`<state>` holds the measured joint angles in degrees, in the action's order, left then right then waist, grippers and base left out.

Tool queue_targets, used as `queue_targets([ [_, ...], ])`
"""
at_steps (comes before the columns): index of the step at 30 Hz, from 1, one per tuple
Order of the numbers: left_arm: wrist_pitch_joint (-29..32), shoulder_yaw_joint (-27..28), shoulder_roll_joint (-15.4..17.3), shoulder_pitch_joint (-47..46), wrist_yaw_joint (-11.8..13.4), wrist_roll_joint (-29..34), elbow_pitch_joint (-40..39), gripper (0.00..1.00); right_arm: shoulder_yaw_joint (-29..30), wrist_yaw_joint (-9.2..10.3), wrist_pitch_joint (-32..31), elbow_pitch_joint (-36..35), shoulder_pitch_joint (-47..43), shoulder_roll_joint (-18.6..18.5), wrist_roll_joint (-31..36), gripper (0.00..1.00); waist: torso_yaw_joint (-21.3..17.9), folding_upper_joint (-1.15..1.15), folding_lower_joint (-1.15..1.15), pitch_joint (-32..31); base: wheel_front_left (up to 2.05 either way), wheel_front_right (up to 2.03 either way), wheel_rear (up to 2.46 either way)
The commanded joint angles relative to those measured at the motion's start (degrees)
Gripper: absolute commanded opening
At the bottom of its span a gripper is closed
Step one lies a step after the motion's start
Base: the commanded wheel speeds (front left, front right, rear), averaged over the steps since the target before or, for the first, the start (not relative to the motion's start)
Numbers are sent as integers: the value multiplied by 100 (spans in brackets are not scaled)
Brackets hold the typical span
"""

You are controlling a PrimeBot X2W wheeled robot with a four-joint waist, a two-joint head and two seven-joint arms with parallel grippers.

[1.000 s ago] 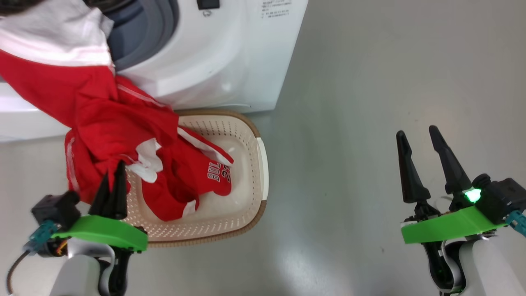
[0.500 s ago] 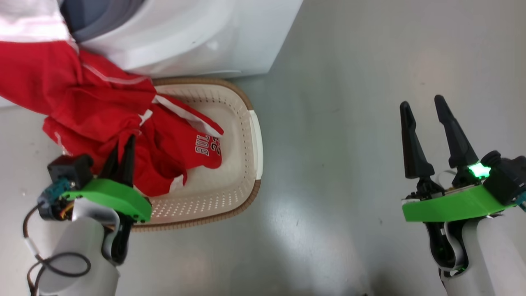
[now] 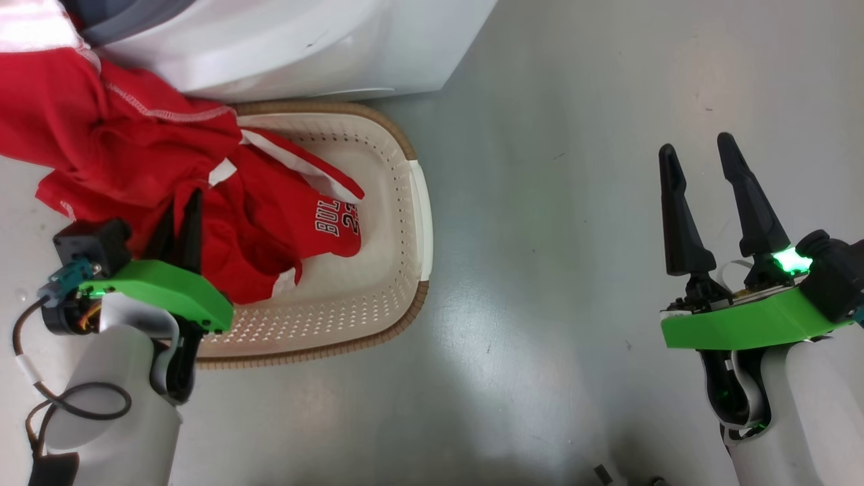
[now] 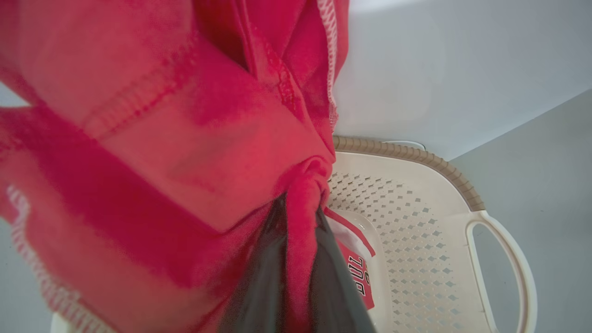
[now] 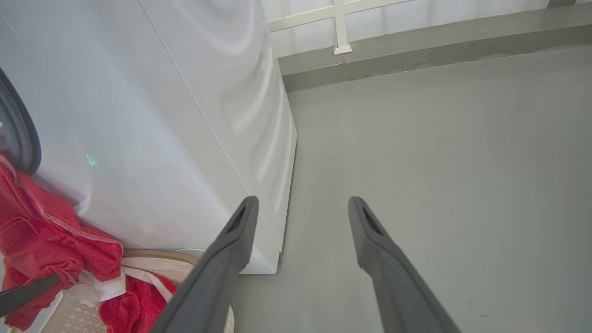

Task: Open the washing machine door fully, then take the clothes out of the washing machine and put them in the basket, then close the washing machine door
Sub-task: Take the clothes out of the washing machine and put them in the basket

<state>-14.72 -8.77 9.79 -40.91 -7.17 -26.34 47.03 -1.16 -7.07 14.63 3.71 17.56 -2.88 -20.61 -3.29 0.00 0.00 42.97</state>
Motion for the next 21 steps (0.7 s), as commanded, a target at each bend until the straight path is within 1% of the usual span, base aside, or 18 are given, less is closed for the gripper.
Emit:
queue_targets([
  [1, -28, 161, 211, 57, -32, -39, -32, 18, -158, -42, 37, -127, -33, 1, 17, 100, 8, 0, 0, -13, 0, 0, 0],
  [5, -28, 127, 187, 64, -32, -51, -34, 47, -157, -42, 37, -120, -42, 1, 34, 100, 31, 0, 0, -55, 0, 0, 0],
  [6, -28, 120, 180, 69, -32, -55, -43, 60, -156, -42, 37, -116, -45, 1, 38, 100, 37, 0, 0, -66, 0, 0, 0],
  [7, -28, 119, 174, 77, -32, -58, -58, 83, -157, -42, 37, -112, -48, 1, 42, 100, 42, 0, 0, -77, 0, 0, 0],
  [9, -28, 124, 167, 95, -32, -60, -100, 100, -159, -42, 37, -107, -54, 1, 47, 100, 50, 0, 0, -102, 0, 0, 0],
  [16, -28, 162, 172, 232, -32, -41, -412, 100, -131, -42, 37, -89, -104, 1, 43, 100, 72, 0, 0, -201, 0, 0, 0],
  [21, -28, 364, 176, 472, -32, 62, -928, 100, -111, -42, 37, -54, -175, 1, 58, 100, 110, 0, 0, -347, 0, 0, 0],
])
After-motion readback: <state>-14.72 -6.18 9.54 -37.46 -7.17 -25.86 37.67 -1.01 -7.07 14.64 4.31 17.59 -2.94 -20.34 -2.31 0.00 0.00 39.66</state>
